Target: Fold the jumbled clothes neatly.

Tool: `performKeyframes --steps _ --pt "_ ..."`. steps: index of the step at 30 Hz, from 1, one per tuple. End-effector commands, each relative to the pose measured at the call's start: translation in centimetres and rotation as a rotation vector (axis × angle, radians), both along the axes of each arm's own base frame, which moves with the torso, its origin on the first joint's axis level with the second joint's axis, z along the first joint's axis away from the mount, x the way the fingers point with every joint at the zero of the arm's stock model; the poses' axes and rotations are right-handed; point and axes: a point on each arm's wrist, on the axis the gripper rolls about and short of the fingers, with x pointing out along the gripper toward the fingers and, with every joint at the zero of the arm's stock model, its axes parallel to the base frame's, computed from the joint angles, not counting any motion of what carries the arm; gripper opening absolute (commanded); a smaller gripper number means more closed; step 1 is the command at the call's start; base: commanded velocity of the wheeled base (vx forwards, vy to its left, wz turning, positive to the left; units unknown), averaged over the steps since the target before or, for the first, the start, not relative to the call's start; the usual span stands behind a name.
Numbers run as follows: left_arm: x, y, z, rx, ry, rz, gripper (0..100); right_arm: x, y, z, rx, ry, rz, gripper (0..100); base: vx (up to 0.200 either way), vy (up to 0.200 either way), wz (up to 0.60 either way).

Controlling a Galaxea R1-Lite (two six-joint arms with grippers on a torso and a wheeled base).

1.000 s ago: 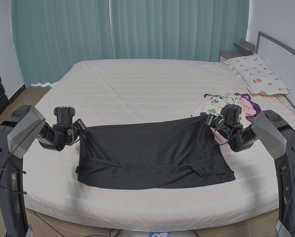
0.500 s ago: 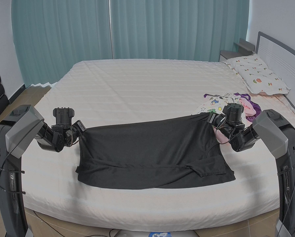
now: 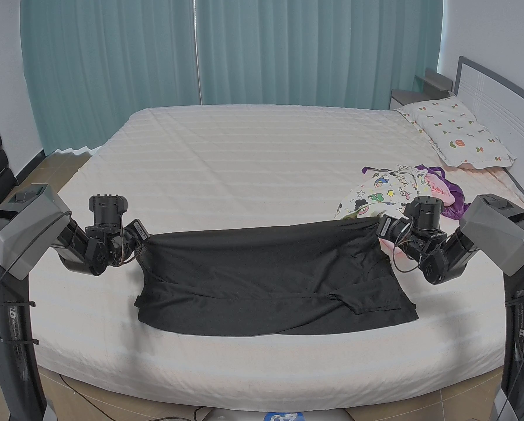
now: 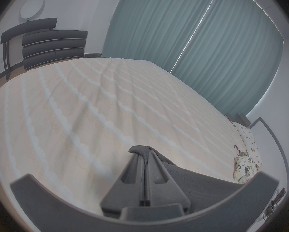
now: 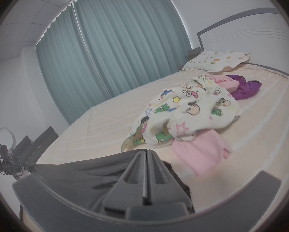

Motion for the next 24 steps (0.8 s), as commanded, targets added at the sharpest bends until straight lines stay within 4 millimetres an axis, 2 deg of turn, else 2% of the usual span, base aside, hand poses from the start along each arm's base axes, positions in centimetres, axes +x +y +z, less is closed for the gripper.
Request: performKeyframes --steps 1,7,15,24 --pt "-2.1 0.0 -1.2 0.027 0.035 -0.018 0 -2.5 -0.8 -0.7 -0.011 0.045 -0.002 0 0.000 0.000 0.00" --pt "-4.4 0.0 -3.4 0.060 0.094 -0.045 0 -5.0 -1.3 -2.5 -0.034 0.110 0.030 0 0.000 0.000 0.00" --pt "-6.4 -0.5 -5.5 0.064 0.166 -0.065 0 -6.9 -1.1 -4.6 -0.075 0.206 0.062 0 0.000 0.000 0.00" --pt "-7.1 -1.1 -7.1 0.066 0.209 -0.081 0 -7.4 -1.0 -6.3 -0.091 0.267 0.077 0 0.000 0.000 0.00"
